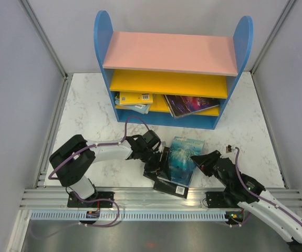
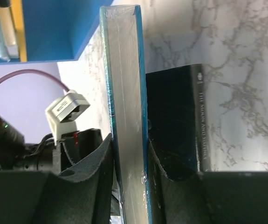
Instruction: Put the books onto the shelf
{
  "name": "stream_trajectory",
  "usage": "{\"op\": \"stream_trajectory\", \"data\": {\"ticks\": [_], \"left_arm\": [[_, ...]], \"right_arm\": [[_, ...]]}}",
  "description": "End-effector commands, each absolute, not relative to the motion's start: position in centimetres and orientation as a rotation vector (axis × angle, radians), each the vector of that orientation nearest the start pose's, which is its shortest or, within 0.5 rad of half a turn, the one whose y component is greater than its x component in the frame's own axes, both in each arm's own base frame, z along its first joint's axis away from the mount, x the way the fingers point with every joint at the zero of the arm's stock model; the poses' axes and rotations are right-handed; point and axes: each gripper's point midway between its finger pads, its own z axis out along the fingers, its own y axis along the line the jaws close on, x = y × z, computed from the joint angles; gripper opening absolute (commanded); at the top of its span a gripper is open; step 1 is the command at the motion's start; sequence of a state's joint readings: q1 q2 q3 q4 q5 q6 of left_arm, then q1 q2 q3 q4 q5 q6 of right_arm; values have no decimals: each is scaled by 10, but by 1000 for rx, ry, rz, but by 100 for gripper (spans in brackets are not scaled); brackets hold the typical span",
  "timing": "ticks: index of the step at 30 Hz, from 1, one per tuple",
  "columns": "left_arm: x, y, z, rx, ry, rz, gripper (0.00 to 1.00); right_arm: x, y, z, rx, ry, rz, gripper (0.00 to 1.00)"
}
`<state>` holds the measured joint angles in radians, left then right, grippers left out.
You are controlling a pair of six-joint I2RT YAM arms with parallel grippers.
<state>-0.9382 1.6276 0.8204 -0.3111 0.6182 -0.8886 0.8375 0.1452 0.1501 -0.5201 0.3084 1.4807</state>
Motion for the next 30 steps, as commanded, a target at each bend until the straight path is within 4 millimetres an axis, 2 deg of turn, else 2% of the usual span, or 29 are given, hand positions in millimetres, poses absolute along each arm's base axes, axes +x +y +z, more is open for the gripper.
{"op": "stream_trajectory", "data": {"ticks": [1,4,7,9,10,12,14,15,20,21,26,27,30], "left_arm": [[90,-347,58,365,3031,-1249,75],[90,-348,61,377,3023,-1260,75],[91,-350,65,390,3010,-1279,75],[91,-351,68,400,2997,-1291,75],[91,-351,70,403,2993,-1294,75],[90,-350,71,406,2988,-1299,75],[89,-348,75,414,2979,-1307,74],[89,-347,74,414,2982,-1301,74],[85,-341,78,424,2969,-1294,74],[86,-340,78,425,2966,-1292,74],[84,-334,82,434,2954,-1288,74],[84,-332,83,433,2954,-1286,74],[85,-327,88,438,2946,-1274,74]], "right_arm": [[146,178,100,770,2075,1236,18],[140,195,106,692,2073,1362,18],[138,213,108,627,2065,1474,22],[138,219,105,585,2104,1446,31],[136,221,95,570,2163,1397,35],[136,227,100,518,2183,1379,38],[130,237,95,483,2232,1389,40],[130,240,101,475,2209,1418,40],[126,254,105,469,2176,1476,39],[122,257,102,461,2182,1481,37],[108,273,118,398,2120,1623,21],[103,277,119,372,2126,1644,0],[96,285,126,325,2135,1648,0]]}}
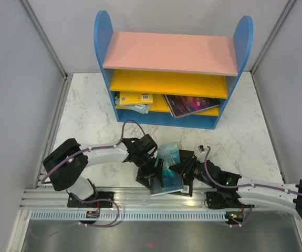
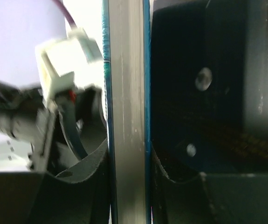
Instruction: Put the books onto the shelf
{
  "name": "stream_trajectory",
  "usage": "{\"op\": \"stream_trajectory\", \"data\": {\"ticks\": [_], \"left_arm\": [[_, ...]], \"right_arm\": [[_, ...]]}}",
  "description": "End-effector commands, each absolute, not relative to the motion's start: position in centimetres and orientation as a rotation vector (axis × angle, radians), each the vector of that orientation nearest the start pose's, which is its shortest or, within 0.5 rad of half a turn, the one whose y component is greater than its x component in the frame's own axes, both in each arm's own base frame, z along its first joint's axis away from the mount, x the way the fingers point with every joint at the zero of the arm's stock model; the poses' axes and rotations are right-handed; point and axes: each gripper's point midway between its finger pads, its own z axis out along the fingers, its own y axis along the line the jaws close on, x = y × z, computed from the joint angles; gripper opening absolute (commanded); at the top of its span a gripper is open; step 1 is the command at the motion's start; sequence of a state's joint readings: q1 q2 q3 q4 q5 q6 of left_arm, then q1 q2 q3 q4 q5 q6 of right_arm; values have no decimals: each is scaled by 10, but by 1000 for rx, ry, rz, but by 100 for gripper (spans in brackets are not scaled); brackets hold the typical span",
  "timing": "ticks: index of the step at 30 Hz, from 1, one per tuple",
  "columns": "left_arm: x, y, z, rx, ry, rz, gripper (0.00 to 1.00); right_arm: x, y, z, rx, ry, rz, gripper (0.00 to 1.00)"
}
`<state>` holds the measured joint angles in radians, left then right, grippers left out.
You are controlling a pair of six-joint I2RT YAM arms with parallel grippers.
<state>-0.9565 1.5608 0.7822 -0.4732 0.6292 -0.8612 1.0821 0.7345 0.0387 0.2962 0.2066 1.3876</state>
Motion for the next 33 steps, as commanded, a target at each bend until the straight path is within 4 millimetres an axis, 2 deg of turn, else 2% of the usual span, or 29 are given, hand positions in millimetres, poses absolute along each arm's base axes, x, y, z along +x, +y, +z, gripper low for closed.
{"op": "stream_trajectory", "data": {"ticks": [1,3,5,6,7,9,10,11,12,13,14,16,18,19,21,22,25,29,33], "left_arm": [[86,-325,90,438,2942,-1264,74],[91,-317,98,443,2913,-1235,74],[92,-302,99,433,2930,-1175,74],[99,-295,102,399,2921,-1163,74],[97,-284,108,379,2927,-1142,74],[108,-268,117,340,2895,-1112,74],[113,-262,129,333,2847,-1111,74],[110,-249,131,338,2867,-1073,75],[117,-241,137,298,2851,-1058,75],[122,-236,153,305,2786,-1063,75],[118,-225,155,306,2804,-1031,76],[125,-215,172,285,2755,-1009,77],[122,-204,181,285,2740,-982,77],[122,-203,187,287,2723,-983,77],[118,-199,193,282,2713,-990,77],[118,-199,195,277,2705,-998,77],[114,-199,197,270,2704,-1019,77],[113,-199,198,269,2700,-1021,77],[113,-199,203,271,2687,-1028,77]], "right_arm": [[97,286,129,327,2145,1626,0],[97,285,137,324,2135,1614,0],[103,279,141,351,2142,1549,0],[104,275,156,361,2102,1568,0],[106,267,156,381,2123,1512,0],[113,251,178,439,2038,1516,0],[114,243,183,467,2037,1493,0],[118,236,192,498,1997,1487,0],[118,227,208,520,1938,1528,0],[118,221,218,537,1916,1534,0],[121,215,228,559,1880,1544,0],[125,203,253,602,1797,1564,0],[132,195,267,643,1743,1544,0],[134,190,284,660,1703,1555,0],[140,187,297,669,1676,1519,0],[144,180,313,691,1628,1519,0],[151,171,337,728,1561,1495,0],[166,149,348,858,1456,1439,0],[174,140,341,963,1411,1416,0]]}}
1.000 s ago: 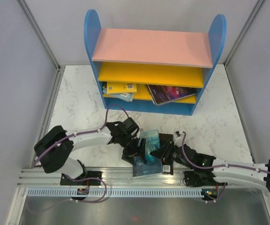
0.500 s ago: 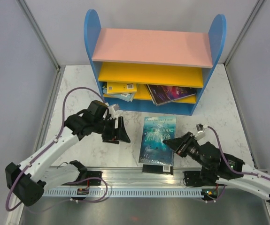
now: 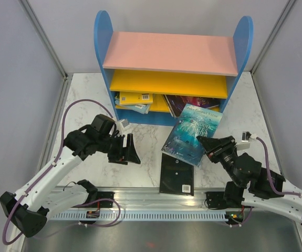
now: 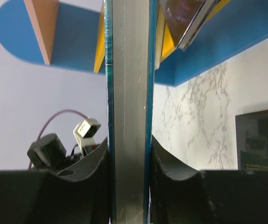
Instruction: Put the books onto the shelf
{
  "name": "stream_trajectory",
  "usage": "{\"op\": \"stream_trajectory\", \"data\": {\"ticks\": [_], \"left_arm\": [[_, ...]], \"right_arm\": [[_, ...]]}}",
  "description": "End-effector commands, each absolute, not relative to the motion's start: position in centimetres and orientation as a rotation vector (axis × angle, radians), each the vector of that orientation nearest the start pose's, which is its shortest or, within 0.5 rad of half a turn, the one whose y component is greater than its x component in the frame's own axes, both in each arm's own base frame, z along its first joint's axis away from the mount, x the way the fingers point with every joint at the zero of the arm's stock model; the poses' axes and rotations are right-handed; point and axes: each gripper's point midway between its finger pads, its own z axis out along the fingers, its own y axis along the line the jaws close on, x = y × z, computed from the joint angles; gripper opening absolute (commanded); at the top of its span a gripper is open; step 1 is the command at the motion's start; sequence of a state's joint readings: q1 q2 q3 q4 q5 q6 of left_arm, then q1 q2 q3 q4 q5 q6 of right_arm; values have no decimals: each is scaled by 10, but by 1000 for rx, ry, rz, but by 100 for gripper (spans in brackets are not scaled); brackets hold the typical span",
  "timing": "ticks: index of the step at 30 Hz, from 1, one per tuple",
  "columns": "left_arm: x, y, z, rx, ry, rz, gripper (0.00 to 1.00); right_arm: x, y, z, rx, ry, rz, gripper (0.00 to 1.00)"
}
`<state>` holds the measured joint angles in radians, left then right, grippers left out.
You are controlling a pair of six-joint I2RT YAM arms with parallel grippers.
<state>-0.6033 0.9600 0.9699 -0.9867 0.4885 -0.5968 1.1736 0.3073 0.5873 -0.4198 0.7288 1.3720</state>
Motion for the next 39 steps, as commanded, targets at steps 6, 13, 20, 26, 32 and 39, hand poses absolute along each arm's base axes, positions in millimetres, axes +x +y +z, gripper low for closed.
{"op": "stream_trajectory", "data": {"ticks": [6,13,20,26,32,39], "left_arm": [[113,-199,203,266,2687,-1032,77],[109,-198,200,255,2696,-1038,77],[103,-194,200,243,2688,-1049,77],[95,-189,197,229,2697,-1048,77],[88,-184,197,223,2697,-1045,77],[78,-176,203,215,2688,-1043,77]], "right_arm": [[185,135,332,1050,1348,1378,0],[197,128,311,1183,1238,1359,0],[205,134,306,1205,1148,1391,0],[207,122,317,1220,1047,1402,0],[224,130,307,1235,1018,1374,0],[259,129,324,1188,953,1407,0]]}}
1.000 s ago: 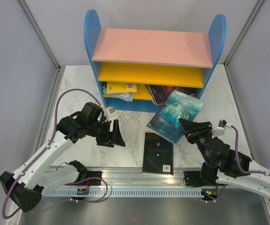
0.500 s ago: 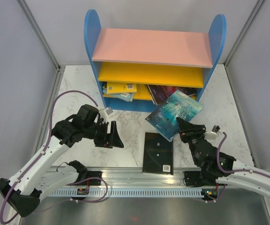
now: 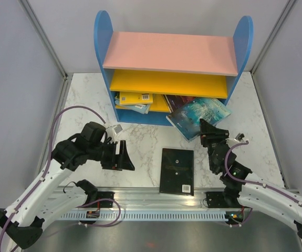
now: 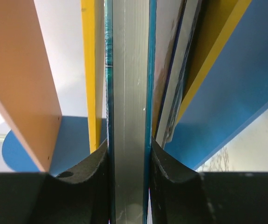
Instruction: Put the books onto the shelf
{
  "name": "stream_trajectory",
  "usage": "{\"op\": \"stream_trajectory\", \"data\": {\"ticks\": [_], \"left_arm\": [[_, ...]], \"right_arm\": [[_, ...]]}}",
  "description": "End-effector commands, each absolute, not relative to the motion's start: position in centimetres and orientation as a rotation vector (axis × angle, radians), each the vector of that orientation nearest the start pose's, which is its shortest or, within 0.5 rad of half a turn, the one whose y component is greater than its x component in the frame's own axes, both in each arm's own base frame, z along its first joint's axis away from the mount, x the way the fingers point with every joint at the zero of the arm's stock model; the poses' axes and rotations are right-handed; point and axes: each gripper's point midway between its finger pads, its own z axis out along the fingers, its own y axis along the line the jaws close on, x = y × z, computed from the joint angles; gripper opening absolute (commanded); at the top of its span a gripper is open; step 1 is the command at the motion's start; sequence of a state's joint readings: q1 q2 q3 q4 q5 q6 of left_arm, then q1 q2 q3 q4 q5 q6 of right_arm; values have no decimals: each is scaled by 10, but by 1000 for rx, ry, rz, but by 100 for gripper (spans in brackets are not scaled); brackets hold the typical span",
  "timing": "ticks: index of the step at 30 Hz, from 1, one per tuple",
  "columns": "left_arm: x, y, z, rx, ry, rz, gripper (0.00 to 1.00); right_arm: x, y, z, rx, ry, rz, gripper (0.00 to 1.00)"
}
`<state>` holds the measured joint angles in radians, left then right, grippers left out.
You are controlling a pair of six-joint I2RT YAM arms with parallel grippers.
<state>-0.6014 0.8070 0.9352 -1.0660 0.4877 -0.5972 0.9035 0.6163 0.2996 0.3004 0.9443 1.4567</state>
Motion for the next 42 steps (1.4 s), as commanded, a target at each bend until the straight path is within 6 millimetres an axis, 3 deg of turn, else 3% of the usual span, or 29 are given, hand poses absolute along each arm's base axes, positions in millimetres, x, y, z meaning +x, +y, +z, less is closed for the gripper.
{"op": "stream_trajectory", "data": {"ticks": [1,4,14,20,24,42], "left_arm": [[78,-175,203,214,2686,-1040,77],[73,-171,202,206,2689,-1031,77],[68,-164,213,202,2670,-1012,77],[63,-157,216,195,2663,-987,77],[63,-154,217,195,2660,-966,77],[67,-156,225,267,2670,-946,77]], "right_arm": [[261,128,326,1187,948,1404,0],[271,125,331,1192,921,1412,0],[310,146,322,1224,860,1471,0],[324,139,339,1241,737,1498,0],[328,130,338,1276,696,1462,0],[352,110,306,1433,634,1224,0]]}}
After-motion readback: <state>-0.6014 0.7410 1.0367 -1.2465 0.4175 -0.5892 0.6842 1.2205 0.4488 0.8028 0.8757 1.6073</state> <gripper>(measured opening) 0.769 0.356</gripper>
